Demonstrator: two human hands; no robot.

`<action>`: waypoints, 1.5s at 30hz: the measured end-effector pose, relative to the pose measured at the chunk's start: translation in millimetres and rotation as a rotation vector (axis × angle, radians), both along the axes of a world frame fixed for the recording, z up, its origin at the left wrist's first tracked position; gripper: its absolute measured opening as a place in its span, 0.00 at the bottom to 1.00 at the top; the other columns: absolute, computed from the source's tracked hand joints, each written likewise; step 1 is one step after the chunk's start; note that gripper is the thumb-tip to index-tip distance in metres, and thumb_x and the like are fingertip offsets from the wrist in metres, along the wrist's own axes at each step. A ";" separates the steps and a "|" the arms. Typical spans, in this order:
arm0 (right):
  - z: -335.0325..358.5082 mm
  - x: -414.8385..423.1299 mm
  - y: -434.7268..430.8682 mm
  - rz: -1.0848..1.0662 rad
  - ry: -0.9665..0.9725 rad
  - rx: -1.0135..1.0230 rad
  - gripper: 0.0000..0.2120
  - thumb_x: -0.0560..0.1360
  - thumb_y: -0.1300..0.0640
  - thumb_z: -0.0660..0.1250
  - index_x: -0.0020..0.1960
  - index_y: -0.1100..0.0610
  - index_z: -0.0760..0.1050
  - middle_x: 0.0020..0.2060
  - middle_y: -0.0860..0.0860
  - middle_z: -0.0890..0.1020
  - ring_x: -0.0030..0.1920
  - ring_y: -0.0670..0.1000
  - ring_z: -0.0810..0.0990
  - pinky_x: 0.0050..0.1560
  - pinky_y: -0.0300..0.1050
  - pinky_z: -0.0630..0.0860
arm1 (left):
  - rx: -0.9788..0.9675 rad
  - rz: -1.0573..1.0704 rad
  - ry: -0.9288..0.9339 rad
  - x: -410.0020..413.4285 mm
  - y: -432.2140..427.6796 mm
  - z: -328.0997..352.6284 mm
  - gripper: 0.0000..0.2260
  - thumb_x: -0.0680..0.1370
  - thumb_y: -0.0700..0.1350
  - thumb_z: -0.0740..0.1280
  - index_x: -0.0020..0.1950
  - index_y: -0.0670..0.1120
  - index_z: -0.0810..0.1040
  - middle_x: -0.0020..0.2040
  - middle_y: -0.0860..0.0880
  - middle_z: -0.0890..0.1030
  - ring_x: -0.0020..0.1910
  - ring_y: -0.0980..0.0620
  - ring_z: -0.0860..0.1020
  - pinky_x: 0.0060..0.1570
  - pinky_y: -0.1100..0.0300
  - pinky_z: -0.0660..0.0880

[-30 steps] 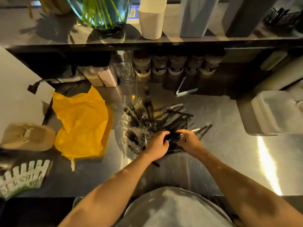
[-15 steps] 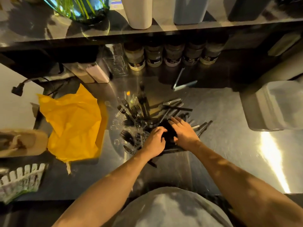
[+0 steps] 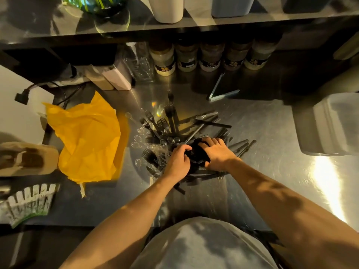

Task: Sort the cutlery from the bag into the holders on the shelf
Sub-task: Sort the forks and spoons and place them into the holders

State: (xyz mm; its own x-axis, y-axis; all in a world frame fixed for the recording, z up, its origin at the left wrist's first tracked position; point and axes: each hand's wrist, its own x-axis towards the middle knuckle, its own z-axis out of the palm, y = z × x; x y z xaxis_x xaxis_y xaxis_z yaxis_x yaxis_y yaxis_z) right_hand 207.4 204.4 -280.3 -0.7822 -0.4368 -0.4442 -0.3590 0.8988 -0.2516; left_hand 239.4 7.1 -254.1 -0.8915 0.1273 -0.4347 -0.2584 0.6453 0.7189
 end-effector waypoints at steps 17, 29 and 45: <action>-1.4 5.7 -11.8 0.033 0.048 0.220 0.26 0.81 0.58 0.63 0.77 0.57 0.63 0.72 0.58 0.67 0.74 0.60 0.64 0.77 0.63 0.53 | 0.079 0.102 -0.091 1.6 -2.9 10.7 0.21 0.82 0.34 0.59 0.70 0.54 0.70 0.71 0.50 0.72 0.66 0.56 0.70 0.53 0.69 0.67; 13.3 8.8 20.0 -0.148 0.114 0.055 0.20 0.75 0.65 0.62 0.65 0.55 0.69 0.57 0.51 0.75 0.62 0.55 0.72 0.73 0.55 0.56 | 0.216 0.252 -0.098 -11.1 18.3 29.5 0.20 0.87 0.55 0.52 0.77 0.51 0.67 0.72 0.52 0.71 0.68 0.58 0.69 0.62 0.62 0.63; 49.2 7.6 31.6 -0.288 0.175 -0.102 0.16 0.79 0.61 0.60 0.66 0.55 0.72 0.57 0.53 0.79 0.56 0.56 0.76 0.55 0.50 0.67 | 0.592 0.593 -0.460 -33.0 90.0 51.0 0.51 0.65 0.55 0.81 0.78 0.61 0.51 0.66 0.47 0.78 0.64 0.46 0.77 0.69 0.44 0.71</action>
State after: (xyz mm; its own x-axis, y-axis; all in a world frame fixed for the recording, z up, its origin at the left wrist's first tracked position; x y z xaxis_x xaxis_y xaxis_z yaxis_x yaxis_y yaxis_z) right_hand 215.0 236.0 -231.1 -0.9402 -0.2227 -0.2579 -0.1402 0.9427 -0.3027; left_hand 206.5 97.1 -203.1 -0.6397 0.0217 -0.7683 -0.7648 -0.1174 0.6335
